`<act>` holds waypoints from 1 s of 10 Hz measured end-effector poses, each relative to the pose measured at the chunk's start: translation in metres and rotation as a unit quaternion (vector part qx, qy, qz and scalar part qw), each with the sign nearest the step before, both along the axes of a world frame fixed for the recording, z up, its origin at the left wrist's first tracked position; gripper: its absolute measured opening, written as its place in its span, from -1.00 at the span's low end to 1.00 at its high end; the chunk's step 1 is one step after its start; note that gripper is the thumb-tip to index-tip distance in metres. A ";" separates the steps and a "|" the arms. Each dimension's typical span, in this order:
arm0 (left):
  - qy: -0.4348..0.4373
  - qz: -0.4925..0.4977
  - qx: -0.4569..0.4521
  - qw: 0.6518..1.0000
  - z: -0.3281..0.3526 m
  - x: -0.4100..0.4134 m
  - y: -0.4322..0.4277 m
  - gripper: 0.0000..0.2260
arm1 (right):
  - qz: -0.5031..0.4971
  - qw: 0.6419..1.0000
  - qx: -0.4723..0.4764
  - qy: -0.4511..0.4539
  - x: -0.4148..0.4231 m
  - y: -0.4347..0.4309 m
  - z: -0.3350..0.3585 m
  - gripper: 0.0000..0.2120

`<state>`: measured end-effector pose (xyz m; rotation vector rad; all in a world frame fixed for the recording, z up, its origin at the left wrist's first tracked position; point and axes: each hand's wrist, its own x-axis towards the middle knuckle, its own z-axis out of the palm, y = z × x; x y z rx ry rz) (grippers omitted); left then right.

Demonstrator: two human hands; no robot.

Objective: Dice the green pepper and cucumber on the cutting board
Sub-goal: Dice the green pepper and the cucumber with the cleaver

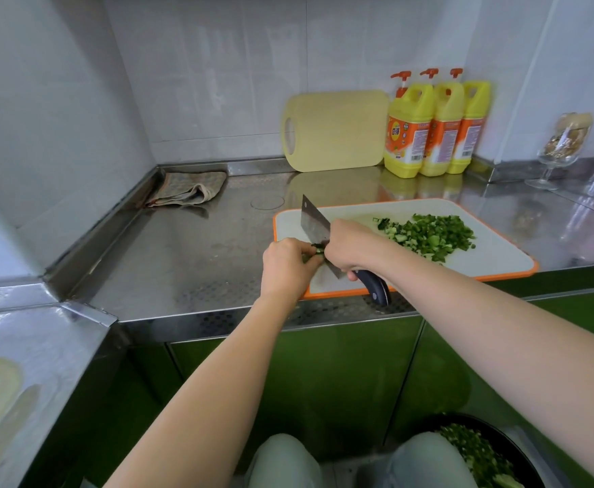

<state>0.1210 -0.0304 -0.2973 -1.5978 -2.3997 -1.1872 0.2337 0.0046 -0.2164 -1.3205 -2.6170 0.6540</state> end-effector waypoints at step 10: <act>0.041 -0.004 -0.047 0.998 0.006 0.009 0.008 -0.82 | -0.088 0.993 -0.071 0.017 0.044 0.030 -0.002 -0.82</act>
